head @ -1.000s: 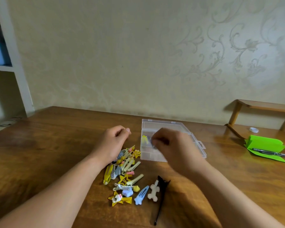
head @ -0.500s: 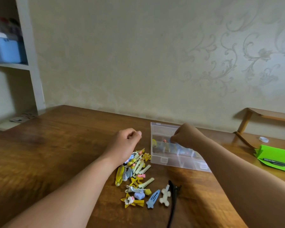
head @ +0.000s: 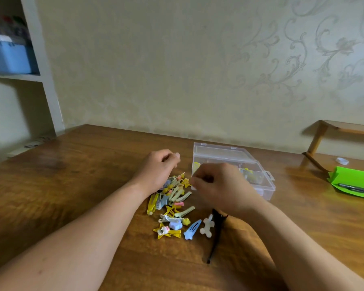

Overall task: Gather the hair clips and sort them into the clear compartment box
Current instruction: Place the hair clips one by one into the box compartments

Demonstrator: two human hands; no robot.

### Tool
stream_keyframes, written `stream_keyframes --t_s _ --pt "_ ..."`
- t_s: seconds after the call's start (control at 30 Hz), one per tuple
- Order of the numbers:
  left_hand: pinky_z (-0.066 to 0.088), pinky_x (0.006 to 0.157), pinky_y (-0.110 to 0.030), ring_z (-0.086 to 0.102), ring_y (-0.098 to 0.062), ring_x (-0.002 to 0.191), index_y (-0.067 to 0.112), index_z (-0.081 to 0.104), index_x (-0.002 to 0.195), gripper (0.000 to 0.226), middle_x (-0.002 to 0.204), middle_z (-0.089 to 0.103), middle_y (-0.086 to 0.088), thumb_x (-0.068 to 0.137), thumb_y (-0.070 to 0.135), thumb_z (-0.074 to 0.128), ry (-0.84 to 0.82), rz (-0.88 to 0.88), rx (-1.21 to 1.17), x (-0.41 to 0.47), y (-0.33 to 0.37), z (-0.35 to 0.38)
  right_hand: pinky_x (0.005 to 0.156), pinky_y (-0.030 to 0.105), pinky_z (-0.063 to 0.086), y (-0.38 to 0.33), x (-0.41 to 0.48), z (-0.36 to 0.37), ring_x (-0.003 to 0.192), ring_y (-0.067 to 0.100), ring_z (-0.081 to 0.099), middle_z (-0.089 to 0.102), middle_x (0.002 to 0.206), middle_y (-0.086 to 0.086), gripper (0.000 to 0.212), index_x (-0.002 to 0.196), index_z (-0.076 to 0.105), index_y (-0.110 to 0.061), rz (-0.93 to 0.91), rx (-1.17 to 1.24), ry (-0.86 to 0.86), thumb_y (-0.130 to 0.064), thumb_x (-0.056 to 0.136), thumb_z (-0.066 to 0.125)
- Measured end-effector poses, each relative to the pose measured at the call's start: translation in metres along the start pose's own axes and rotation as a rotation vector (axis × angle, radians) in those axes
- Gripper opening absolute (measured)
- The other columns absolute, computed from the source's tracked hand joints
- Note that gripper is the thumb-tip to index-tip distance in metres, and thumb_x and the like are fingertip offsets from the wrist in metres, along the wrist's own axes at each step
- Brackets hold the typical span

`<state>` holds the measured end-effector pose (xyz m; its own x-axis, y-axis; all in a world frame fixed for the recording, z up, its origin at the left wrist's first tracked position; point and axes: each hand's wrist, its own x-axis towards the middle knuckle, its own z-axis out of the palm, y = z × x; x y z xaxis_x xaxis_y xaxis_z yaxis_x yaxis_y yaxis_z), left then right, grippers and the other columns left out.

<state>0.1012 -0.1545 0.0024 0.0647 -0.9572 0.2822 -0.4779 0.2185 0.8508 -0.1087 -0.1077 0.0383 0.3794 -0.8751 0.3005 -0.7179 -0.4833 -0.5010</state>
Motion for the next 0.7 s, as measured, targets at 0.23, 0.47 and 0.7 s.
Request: stream_keyframes --t_s 0.23,0.47,0.7 --pt "0.053 0.097 -0.038 0.07 -0.011 0.101 0.025 0.079 0.099 0.03 0.098 0.078 0.008 0.109 0.041 0.055 0.005 -0.002 0.006 0.0001 -0.0017 0.0001 0.079 0.029 0.06 -0.0033 -0.0076 -0.0033 0.088 0.003 0.066 0.071 0.098 -0.017 0.012 0.104 0.079 -0.033 -0.103 -0.065 -0.258 -0.039 0.097 0.072" --pt "0.05 0.076 -0.033 0.067 -0.003 0.1 0.028 0.079 0.102 0.029 0.1 0.077 0.012 0.111 0.039 0.054 0.002 -0.013 0.011 0.002 -0.001 0.0032 0.084 0.032 0.059 -0.0009 -0.0082 -0.0024 0.095 0.004 0.064 0.068 0.106 -0.016 0.016 0.112 0.077 -0.036 -0.141 -0.132 -0.376 -0.039 0.097 0.073" --pt "0.049 0.084 -0.03 0.069 -0.004 0.102 0.03 0.079 0.102 0.027 0.099 0.078 0.01 0.111 0.038 0.055 -0.006 0.007 0.005 0.0041 -0.0056 0.0029 0.084 0.033 0.058 -0.0014 -0.008 -0.0024 0.094 0.007 0.062 0.065 0.105 -0.014 0.011 0.109 0.076 -0.034 -0.158 -0.151 -0.366 -0.035 0.099 0.071"
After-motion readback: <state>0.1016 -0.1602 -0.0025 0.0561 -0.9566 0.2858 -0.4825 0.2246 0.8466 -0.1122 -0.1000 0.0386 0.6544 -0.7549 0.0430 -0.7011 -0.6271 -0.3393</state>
